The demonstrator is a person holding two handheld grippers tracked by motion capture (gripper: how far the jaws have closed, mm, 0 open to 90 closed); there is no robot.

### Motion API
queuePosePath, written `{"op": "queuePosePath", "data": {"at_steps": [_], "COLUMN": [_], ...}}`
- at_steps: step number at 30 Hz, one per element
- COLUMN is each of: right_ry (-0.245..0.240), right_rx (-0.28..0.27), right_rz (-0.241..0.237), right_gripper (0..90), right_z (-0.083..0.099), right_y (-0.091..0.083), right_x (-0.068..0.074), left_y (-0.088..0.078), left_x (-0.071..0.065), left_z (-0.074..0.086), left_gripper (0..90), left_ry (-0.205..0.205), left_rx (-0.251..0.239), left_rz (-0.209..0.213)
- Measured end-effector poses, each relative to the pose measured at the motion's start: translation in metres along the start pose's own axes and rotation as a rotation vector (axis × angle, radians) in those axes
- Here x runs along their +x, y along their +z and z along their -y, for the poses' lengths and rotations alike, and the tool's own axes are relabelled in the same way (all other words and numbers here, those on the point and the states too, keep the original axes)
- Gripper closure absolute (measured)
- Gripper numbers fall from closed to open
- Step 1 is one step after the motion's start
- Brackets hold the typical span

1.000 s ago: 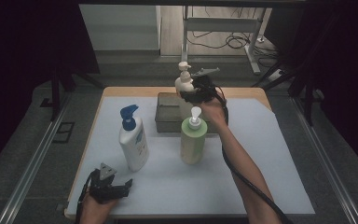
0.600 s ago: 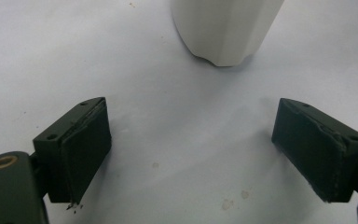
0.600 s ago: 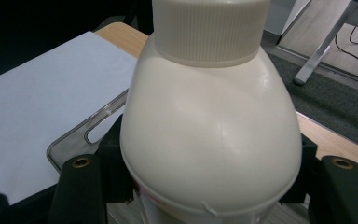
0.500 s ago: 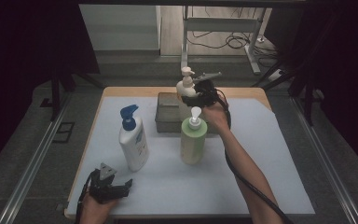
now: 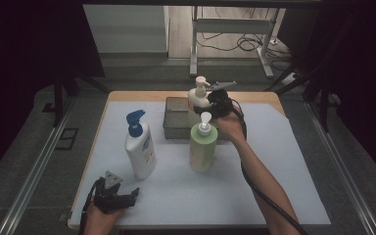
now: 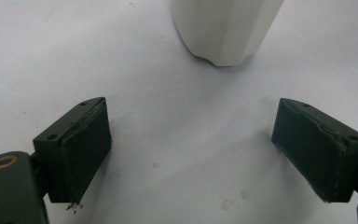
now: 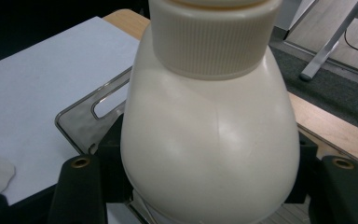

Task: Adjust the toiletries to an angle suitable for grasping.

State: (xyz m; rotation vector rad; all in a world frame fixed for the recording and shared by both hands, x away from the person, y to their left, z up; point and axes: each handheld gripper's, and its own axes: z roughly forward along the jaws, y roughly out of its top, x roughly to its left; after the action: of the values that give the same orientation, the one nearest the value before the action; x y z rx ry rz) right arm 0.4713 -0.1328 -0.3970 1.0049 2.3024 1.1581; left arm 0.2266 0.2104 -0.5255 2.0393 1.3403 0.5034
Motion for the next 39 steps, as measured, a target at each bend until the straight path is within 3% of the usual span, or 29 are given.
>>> {"op": "queuePosePath", "data": {"at_steps": [11,21,30,36,39], "right_ry": [0.004,-0.051,-0.018,-0.010,-0.002], "right_rx": [-0.005,0.002,0.002,0.006,0.018], "right_rz": [-0.012,-0.019,-0.056,-0.071,-0.090], "right_gripper": [35.8,33.6,35.0,39.0,47.6], "right_z": [0.010,0.017,0.029,0.037,0.042], "right_y": [-0.002,-0.002,-0.012,-0.022,-0.029], "right_x": [-0.004,-0.005,-0.011,-0.014,-0.018], "left_y": [0.000,0.000,0.000,0.000,0.000], "left_x": [0.000,0.000,0.000,0.000,0.000], "left_z": [0.000,0.000,0.000,0.000,0.000], "left_gripper": [11.3,11.3,11.3,11.3,11.3], "left_ry": [0.000,0.000,-0.001,-0.001,-0.001], "left_rx": [0.000,0.000,0.000,-0.001,0.000], "left_rz": [0.000,0.000,0.000,0.000,0.000]}}
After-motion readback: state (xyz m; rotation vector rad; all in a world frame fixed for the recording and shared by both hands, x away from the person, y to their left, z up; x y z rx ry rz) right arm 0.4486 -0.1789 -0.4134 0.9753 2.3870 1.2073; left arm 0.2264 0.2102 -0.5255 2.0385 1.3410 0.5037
